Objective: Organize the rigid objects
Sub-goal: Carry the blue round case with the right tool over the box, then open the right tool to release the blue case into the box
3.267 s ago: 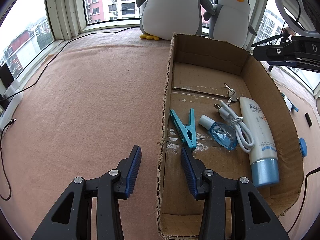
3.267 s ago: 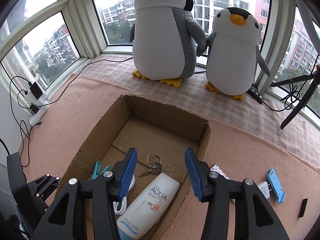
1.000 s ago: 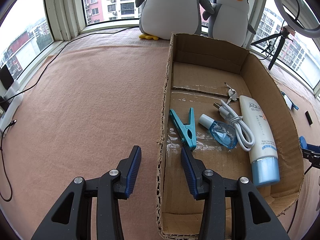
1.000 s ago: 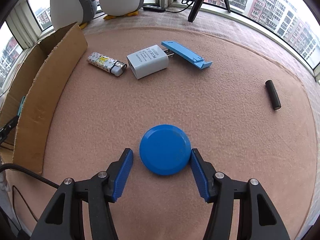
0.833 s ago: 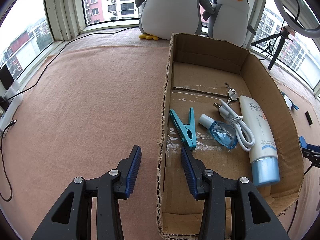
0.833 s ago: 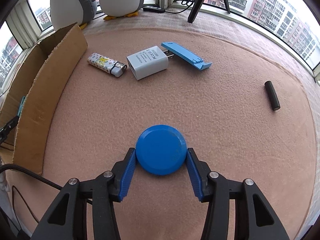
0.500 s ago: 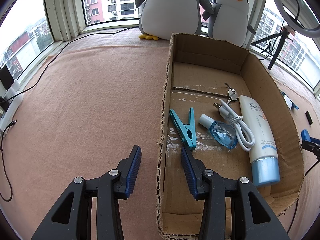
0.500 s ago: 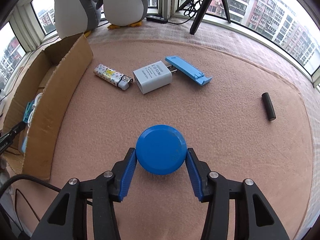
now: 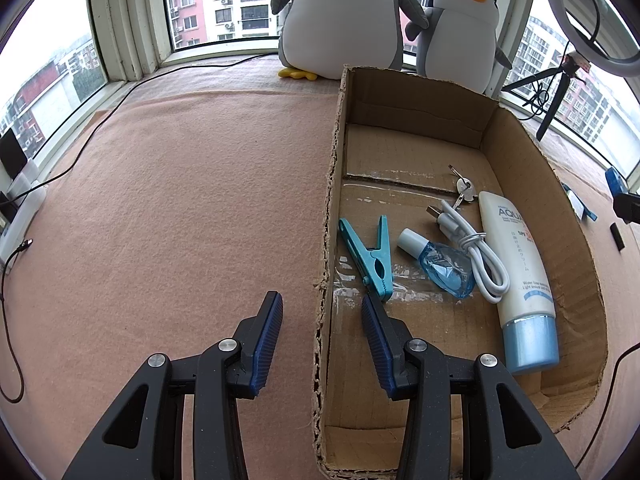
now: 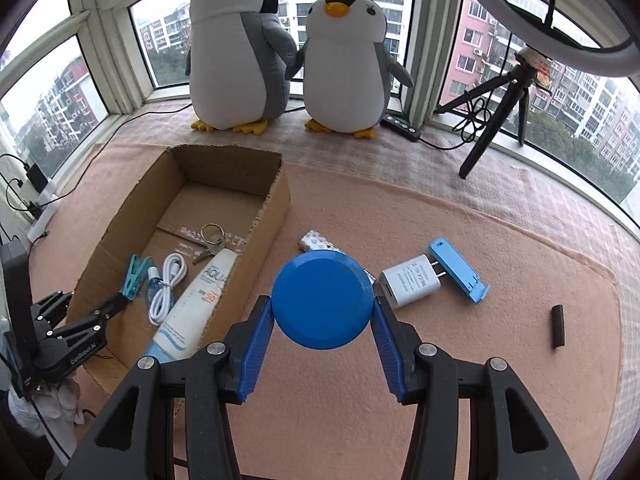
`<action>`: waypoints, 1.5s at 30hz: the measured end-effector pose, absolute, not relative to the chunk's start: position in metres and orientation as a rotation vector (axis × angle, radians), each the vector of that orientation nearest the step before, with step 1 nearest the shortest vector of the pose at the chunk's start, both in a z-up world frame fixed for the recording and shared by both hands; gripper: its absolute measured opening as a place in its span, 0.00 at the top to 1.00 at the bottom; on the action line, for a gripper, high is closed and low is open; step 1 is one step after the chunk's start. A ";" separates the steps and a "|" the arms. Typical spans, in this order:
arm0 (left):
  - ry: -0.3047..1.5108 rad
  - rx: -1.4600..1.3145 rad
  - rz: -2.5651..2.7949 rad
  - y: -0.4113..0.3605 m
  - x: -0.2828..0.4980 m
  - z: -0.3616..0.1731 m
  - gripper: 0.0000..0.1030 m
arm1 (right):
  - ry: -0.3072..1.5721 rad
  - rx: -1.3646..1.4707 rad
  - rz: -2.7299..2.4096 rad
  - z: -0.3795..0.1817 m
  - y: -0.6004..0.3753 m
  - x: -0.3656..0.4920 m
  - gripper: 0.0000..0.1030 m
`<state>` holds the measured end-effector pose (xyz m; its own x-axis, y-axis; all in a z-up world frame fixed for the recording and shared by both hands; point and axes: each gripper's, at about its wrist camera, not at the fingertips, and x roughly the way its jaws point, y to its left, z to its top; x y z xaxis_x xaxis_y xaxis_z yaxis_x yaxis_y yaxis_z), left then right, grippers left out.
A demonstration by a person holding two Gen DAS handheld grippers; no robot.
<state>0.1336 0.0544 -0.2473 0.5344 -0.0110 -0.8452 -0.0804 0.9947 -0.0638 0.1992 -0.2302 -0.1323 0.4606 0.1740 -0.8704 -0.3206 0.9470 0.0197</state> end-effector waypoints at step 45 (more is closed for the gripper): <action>1.006 -0.094 0.043 0.054 0.133 -0.249 0.55 | 1.048 -0.151 0.475 -0.137 -0.134 0.210 0.47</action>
